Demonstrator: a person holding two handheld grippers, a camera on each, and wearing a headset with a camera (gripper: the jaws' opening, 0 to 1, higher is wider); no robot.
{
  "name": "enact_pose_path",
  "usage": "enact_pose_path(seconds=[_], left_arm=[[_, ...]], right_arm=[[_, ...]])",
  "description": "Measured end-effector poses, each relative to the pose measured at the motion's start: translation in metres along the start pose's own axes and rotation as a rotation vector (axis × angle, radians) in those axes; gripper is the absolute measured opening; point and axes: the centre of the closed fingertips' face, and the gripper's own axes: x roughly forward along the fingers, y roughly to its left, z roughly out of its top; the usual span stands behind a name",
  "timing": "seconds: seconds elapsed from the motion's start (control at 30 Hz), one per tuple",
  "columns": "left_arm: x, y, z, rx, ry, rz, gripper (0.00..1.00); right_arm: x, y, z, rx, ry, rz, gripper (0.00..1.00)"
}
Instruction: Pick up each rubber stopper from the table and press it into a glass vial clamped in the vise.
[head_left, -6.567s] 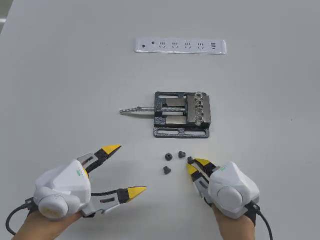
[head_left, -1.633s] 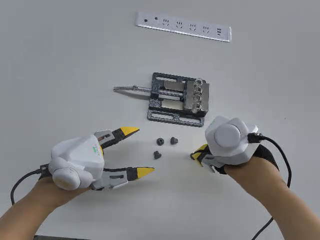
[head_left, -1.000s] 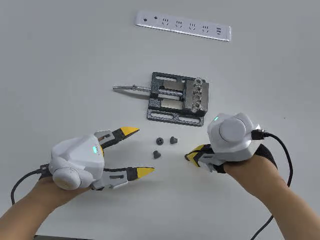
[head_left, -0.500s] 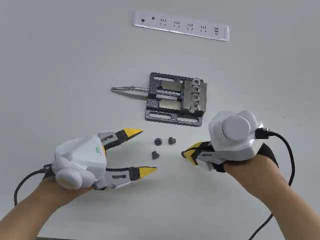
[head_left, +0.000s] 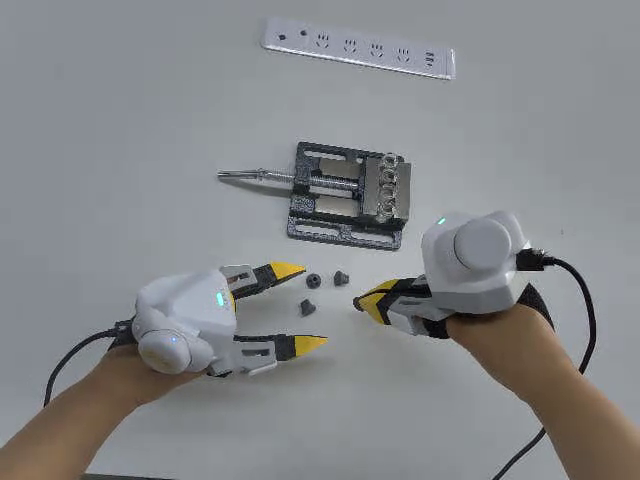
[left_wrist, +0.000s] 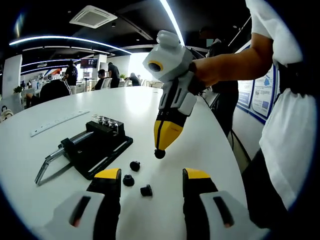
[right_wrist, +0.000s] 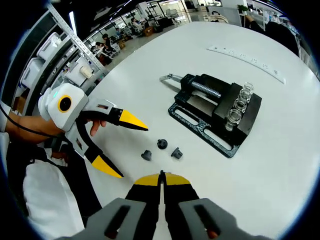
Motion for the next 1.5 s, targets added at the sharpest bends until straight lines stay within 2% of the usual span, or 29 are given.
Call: enact_pose_path(seconds=[0.17, 0.53, 0.9, 1.1, 1.5], left_arm=[[-0.001, 0.0, -0.002, -0.004, 0.005, 0.002, 0.47], [-0.004, 0.003, -0.003, -0.011, 0.005, 0.011, 0.47], [-0.005, 0.005, -0.002, -0.02, 0.003, 0.018, 0.47], [-0.004, 0.005, -0.002, -0.023, 0.003, 0.012, 0.47], [-0.005, 0.005, -0.003, -0.024, 0.002, 0.015, 0.47]], right_arm=[[0.007, -0.001, -0.005, -0.003, 0.012, 0.001, 0.01], [0.018, -0.008, -0.009, -0.152, 0.074, -0.028, 0.01], [0.016, -0.012, -0.013, -0.251, 0.111, -0.025, 0.01], [0.014, -0.012, -0.015, -0.336, 0.141, -0.021, 0.01], [0.007, -0.007, -0.02, -0.49, 0.211, 0.026, 0.01]])
